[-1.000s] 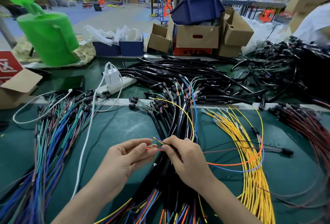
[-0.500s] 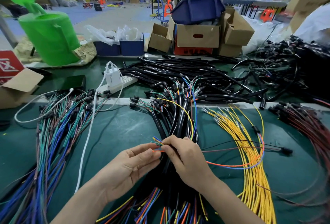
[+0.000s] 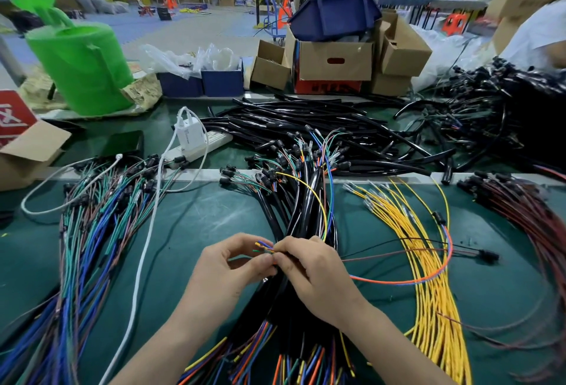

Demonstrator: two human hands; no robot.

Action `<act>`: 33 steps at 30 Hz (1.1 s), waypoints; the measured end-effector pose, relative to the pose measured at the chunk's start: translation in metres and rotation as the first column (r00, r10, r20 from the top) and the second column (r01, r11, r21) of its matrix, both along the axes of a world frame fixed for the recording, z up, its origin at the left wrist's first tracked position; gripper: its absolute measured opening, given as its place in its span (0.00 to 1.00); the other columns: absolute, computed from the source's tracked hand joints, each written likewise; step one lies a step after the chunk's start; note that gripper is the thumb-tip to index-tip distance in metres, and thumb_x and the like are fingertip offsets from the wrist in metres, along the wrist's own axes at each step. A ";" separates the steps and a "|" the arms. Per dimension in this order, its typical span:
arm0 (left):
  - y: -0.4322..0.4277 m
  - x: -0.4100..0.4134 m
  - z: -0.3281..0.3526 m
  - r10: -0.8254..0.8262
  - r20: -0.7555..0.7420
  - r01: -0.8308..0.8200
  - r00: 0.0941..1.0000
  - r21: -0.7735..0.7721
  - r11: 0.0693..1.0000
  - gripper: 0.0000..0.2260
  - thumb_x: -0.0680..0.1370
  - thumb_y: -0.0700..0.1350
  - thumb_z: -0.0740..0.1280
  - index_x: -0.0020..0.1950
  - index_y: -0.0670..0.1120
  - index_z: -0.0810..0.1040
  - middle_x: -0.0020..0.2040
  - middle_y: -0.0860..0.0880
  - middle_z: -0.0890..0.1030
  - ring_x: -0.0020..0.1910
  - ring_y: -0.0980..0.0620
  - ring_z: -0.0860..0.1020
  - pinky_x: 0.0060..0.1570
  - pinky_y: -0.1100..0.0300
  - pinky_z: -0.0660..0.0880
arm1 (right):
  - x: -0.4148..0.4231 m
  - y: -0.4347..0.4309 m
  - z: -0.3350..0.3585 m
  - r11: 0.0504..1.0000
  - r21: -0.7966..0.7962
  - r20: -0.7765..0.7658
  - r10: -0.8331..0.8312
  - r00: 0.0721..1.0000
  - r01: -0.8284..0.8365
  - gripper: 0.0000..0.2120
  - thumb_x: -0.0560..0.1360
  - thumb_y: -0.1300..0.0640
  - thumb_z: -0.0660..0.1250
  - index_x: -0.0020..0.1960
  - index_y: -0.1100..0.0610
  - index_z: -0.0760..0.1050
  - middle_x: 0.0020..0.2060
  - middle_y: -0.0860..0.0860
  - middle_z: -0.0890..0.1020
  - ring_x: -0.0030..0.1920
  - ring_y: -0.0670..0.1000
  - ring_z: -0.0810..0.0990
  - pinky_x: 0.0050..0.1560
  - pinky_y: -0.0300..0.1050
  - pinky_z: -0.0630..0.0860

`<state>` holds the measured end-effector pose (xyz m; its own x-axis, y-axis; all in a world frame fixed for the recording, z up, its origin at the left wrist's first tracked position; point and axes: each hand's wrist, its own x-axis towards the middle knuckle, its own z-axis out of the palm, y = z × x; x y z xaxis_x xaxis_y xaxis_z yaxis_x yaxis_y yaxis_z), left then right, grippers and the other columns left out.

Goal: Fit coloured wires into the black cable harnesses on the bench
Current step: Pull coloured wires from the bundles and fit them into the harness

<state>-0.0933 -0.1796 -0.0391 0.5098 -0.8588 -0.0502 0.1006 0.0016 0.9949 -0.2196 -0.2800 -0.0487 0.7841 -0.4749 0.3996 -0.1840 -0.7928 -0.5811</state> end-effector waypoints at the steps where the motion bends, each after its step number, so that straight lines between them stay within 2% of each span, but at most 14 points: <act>1: -0.002 0.000 0.000 0.015 0.014 -0.015 1.000 -0.004 1.000 0.05 0.71 0.31 0.70 0.42 0.39 0.81 0.38 0.42 0.84 0.36 0.48 0.83 0.39 0.63 0.79 | 0.000 0.000 0.000 1.000 0.020 -0.002 0.007 1.000 -0.007 0.11 0.77 0.54 0.59 0.49 0.57 0.79 0.40 0.48 0.83 0.39 0.47 0.73 0.45 0.42 0.66; 5: -0.004 0.001 0.000 0.051 0.044 -0.049 0.998 -0.056 0.997 0.04 0.71 0.31 0.69 0.42 0.38 0.81 0.38 0.42 0.84 0.35 0.46 0.83 0.39 0.63 0.79 | 0.000 -0.004 0.004 0.995 0.101 -0.009 0.022 1.000 -0.021 0.11 0.78 0.53 0.59 0.49 0.56 0.78 0.34 0.43 0.79 0.36 0.50 0.75 0.45 0.44 0.68; 7: -0.004 0.003 0.001 0.023 0.093 -0.016 0.995 -0.071 0.997 0.09 0.70 0.32 0.70 0.46 0.43 0.83 0.39 0.43 0.83 0.38 0.45 0.84 0.42 0.61 0.80 | -0.002 -0.008 0.005 0.987 0.154 0.002 0.046 0.999 -0.045 0.08 0.79 0.56 0.61 0.48 0.56 0.78 0.29 0.39 0.73 0.33 0.46 0.72 0.41 0.43 0.69; 10: -0.004 0.007 0.004 -0.084 0.170 0.092 0.982 -0.042 0.995 0.16 0.71 0.33 0.70 0.51 0.51 0.84 0.38 0.46 0.83 0.40 0.44 0.84 0.45 0.61 0.80 | -0.004 -0.011 0.008 0.975 0.211 -0.019 0.080 0.997 -0.074 0.08 0.79 0.58 0.62 0.43 0.54 0.77 0.27 0.40 0.71 0.30 0.42 0.70 0.36 0.41 0.68; 13: -0.006 0.011 0.007 -0.137 0.239 0.144 0.961 -0.010 0.990 0.13 0.71 0.31 0.70 0.45 0.49 0.85 0.40 0.45 0.85 0.40 0.46 0.84 0.44 0.63 0.79 | -0.005 -0.012 0.009 0.970 0.227 -0.047 0.105 0.993 -0.092 0.10 0.79 0.57 0.61 0.39 0.51 0.74 0.27 0.43 0.71 0.30 0.43 0.69 0.34 0.40 0.66; 16: -0.008 0.014 0.009 -0.147 0.278 0.149 0.949 0.011 0.989 0.11 0.71 0.31 0.70 0.42 0.46 0.85 0.38 0.43 0.85 0.39 0.46 0.84 0.44 0.63 0.79 | -0.006 -0.013 0.009 0.965 0.250 -0.061 0.103 0.993 -0.084 0.09 0.79 0.57 0.61 0.43 0.55 0.78 0.28 0.43 0.73 0.31 0.43 0.71 0.35 0.42 0.68; 18: -0.010 0.017 0.011 -0.160 0.303 0.161 0.939 0.022 0.987 0.10 0.71 0.30 0.70 0.41 0.45 0.85 0.38 0.43 0.85 0.39 0.46 0.85 0.43 0.63 0.80 | -0.006 -0.011 0.011 0.983 0.163 -0.070 0.097 0.993 -0.085 0.09 0.80 0.57 0.61 0.50 0.56 0.80 0.34 0.43 0.78 0.36 0.42 0.75 0.40 0.41 0.69; 21: -0.015 0.025 0.018 -0.180 0.169 0.171 0.969 0.067 0.983 0.10 0.72 0.29 0.68 0.40 0.43 0.85 0.40 0.39 0.85 0.39 0.44 0.84 0.41 0.63 0.80 | -0.004 -0.006 0.012 0.975 -0.222 -0.052 0.013 0.999 -0.024 0.15 0.80 0.54 0.60 0.61 0.60 0.77 0.45 0.53 0.83 0.45 0.52 0.81 0.47 0.46 0.71; 24: -0.021 0.035 0.024 -0.258 0.023 0.250 0.966 0.179 0.952 0.08 0.72 0.30 0.68 0.41 0.40 0.85 0.40 0.38 0.84 0.38 0.47 0.84 0.39 0.63 0.79 | -0.005 -0.006 0.012 0.937 -0.348 0.051 0.004 0.999 0.014 0.13 0.78 0.55 0.62 0.54 0.62 0.79 0.38 0.54 0.82 0.38 0.55 0.81 0.39 0.49 0.76; 27: -0.029 0.041 0.024 -0.343 0.037 0.319 0.939 0.284 0.904 0.09 0.73 0.31 0.68 0.41 0.42 0.86 0.39 0.39 0.84 0.37 0.50 0.83 0.39 0.64 0.79 | -0.004 -0.010 0.006 0.915 -0.402 0.083 -0.007 0.997 0.040 0.06 0.74 0.59 0.69 0.47 0.62 0.81 0.34 0.53 0.81 0.34 0.54 0.79 0.36 0.46 0.75; 29: -0.035 0.042 0.025 -0.382 0.055 0.341 0.922 0.352 0.872 0.09 0.74 0.32 0.68 0.41 0.43 0.86 0.39 0.40 0.84 0.37 0.51 0.84 0.39 0.64 0.79 | -0.004 -0.011 0.002 0.922 -0.382 0.063 -0.038 0.997 0.059 0.04 0.73 0.60 0.70 0.44 0.61 0.81 0.32 0.52 0.80 0.33 0.53 0.78 0.36 0.45 0.73; 31: -0.044 0.044 0.030 -0.460 0.101 0.372 0.882 0.449 0.812 0.07 0.74 0.34 0.69 0.41 0.43 0.86 0.39 0.42 0.85 0.39 0.51 0.84 0.40 0.65 0.79 | -0.003 -0.012 -0.002 0.968 -0.237 0.066 -0.067 0.996 0.081 0.03 0.72 0.60 0.70 0.41 0.60 0.81 0.32 0.52 0.80 0.34 0.54 0.78 0.39 0.44 0.68; 32: -0.051 0.044 0.033 -0.532 0.182 0.376 0.827 0.523 0.764 0.06 0.74 0.37 0.70 0.42 0.45 0.86 0.39 0.44 0.85 0.39 0.52 0.84 0.40 0.66 0.79 | -0.003 -0.014 -0.004 0.986 -0.140 0.073 -0.080 0.994 0.090 0.03 0.72 0.60 0.71 0.41 0.60 0.81 0.33 0.52 0.81 0.35 0.54 0.79 0.39 0.42 0.66; 33: -0.060 0.046 0.038 -0.617 0.323 0.331 0.718 0.622 0.710 0.05 0.74 0.40 0.71 0.42 0.47 0.86 0.38 0.46 0.85 0.39 0.54 0.84 0.39 0.68 0.77 | -0.003 -0.015 -0.006 0.993 -0.060 0.078 -0.095 0.992 0.100 0.04 0.72 0.60 0.71 0.41 0.60 0.81 0.35 0.52 0.82 0.37 0.54 0.79 0.40 0.41 0.65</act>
